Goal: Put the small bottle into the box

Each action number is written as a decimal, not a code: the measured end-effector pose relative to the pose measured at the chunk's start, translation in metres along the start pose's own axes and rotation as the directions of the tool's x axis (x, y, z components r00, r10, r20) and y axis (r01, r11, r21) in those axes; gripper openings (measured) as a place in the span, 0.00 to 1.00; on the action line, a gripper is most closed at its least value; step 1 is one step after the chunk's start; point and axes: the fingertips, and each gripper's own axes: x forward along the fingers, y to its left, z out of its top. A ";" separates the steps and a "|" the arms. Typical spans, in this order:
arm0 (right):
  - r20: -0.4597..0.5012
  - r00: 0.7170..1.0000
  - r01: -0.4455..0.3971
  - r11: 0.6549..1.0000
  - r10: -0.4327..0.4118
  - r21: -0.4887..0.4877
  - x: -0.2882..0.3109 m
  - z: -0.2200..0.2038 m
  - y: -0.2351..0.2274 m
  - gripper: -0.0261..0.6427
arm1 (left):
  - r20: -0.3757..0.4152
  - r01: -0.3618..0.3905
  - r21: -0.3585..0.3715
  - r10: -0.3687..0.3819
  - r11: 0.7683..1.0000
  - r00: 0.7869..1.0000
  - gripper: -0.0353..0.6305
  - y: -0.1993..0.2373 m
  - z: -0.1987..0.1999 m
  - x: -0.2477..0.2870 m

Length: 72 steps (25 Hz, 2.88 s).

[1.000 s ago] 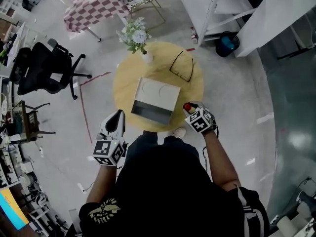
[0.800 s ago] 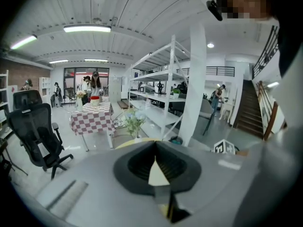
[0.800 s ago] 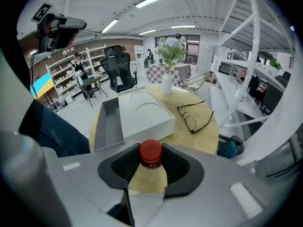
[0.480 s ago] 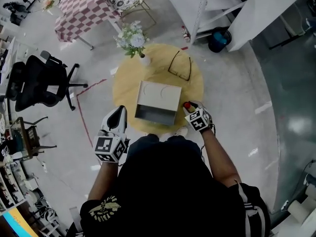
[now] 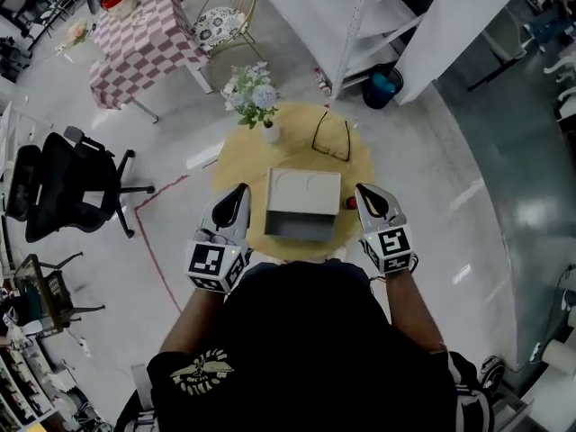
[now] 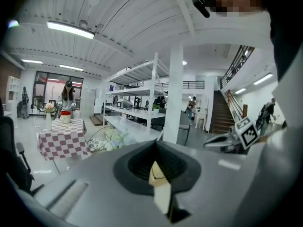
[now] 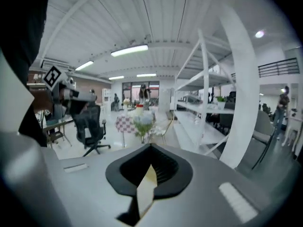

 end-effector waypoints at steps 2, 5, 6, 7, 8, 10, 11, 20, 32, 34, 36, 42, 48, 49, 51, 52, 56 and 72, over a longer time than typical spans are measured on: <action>0.121 0.992 0.026 0.999 -0.029 0.026 -0.015 0.047 0.015 0.05 | 0.038 0.042 0.018 -0.043 0.999 0.998 0.05 -0.001 0.014 0.001; 0.218 0.975 0.041 0.999 -0.045 0.022 -0.027 0.089 0.039 0.05 | 0.066 0.103 0.051 -0.107 0.993 0.992 0.05 -0.005 0.025 0.003; 0.230 0.972 0.048 0.999 -0.050 0.012 -0.029 0.096 0.046 0.05 | 0.071 0.122 0.061 -0.127 0.991 0.989 0.05 -0.006 0.027 0.003; 0.236 0.970 0.053 0.999 -0.053 0.006 -0.029 0.100 0.052 0.05 | 0.076 0.142 0.067 -0.147 0.988 0.986 0.05 -0.008 0.028 0.003; 0.237 0.970 0.056 0.998 -0.056 0.005 -0.029 0.102 0.057 0.05 | 0.077 0.161 0.068 -0.166 0.985 0.983 0.05 -0.008 0.029 0.003; 0.229 0.971 0.068 0.998 -0.069 0.013 -0.030 0.101 0.065 0.05 | 0.072 0.193 0.063 -0.197 0.979 0.978 0.05 -0.008 0.026 0.001; 0.220 0.972 0.078 0.997 -0.079 0.015 -0.031 0.101 0.067 0.05 | 0.069 0.205 0.058 -0.209 0.977 0.975 0.05 -0.007 0.025 0.000; 0.193 0.973 0.122 0.992 -0.128 0.040 -0.049 0.096 0.061 0.05 | 0.071 0.227 0.020 -0.227 0.974 0.971 0.05 -0.010 0.011 0.009; 0.129 0.991 0.024 0.999 -0.027 0.031 -0.051 0.044 -0.011 0.05 | 0.001 0.098 -0.013 -0.098 0.995 0.995 0.05 -0.049 -0.005 0.035; 0.024 0.999 -0.026 1.000 0.026 0.010 -0.035 0.002 -0.020 0.05 | -0.016 0.063 -0.015 -0.064 0.998 0.998 0.05 -0.052 -0.007 0.039; -0.139 0.987 -0.089 0.996 0.085 -0.025 -0.018 -0.056 -0.025 0.11 | -0.029 0.028 -0.017 -0.028 0.999 0.999 0.05 -0.058 -0.009 0.042; -0.431 0.879 -0.258 0.963 0.202 -0.076 0.022 -0.187 -0.024 0.31 | -0.080 -0.099 -0.009 0.098 0.995 0.992 0.05 -0.064 -0.018 0.032; -0.524 0.825 -0.326 0.936 0.213 -0.133 0.057 -0.243 -0.031 0.31 | -0.125 -0.235 -0.019 0.231 0.972 0.965 0.05 -0.053 -0.032 0.006; -0.530 0.821 -0.333 0.932 0.212 -0.142 0.060 -0.248 -0.030 0.31 | -0.134 -0.255 -0.023 0.249 0.967 0.959 0.05 -0.051 -0.035 0.000; -0.533 0.822 -0.333 0.928 0.200 -0.165 0.066 -0.253 -0.030 0.30 | -0.148 -0.282 -0.029 0.274 0.959 0.950 0.05 -0.047 -0.040 -0.009; -0.532 0.824 -0.330 0.928 0.193 -0.174 0.068 -0.254 -0.029 0.26 | -0.151 -0.290 -0.030 0.283 0.956 0.947 0.05 -0.045 -0.042 -0.013; -0.534 0.823 -0.319 0.935 0.193 -0.153 0.070 -0.251 -0.027 0.26 | -0.146 -0.297 -0.038 0.289 0.954 0.946 0.05 -0.038 -0.050 -0.022; -0.452 0.891 -0.081 0.994 0.041 -0.069 0.010 -0.097 -0.020 0.25 | -0.075 -0.003 -0.020 0.002 1.000 0.997 0.05 0.027 -0.029 0.001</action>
